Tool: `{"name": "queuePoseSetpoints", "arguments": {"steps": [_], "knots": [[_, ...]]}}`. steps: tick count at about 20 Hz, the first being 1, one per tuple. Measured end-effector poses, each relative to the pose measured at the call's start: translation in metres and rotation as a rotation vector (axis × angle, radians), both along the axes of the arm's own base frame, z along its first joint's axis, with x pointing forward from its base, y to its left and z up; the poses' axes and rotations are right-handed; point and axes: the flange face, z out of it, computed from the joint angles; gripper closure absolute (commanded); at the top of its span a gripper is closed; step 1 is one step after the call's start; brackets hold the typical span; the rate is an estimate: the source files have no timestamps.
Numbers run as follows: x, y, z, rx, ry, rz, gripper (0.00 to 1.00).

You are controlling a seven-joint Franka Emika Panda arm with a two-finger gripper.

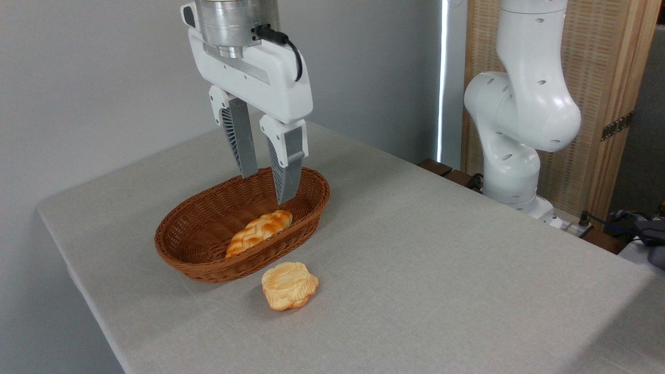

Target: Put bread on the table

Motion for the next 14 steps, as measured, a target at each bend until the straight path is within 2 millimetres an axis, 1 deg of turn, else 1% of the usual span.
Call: {"name": "queuePoseSetpoints", "arguments": {"steps": [2,5,10,14], "knots": [[0.0,0.002,0.001,0.001,0.002,0.005,0.0],[-0.001,-0.002,0.0,0.003,0.011,-0.004,0.0],[-0.001,-0.002,0.0,0.003,0.012,-0.006,0.0],[0.0,-0.011,-0.005,0.007,0.02,-0.023,0.0]]}}
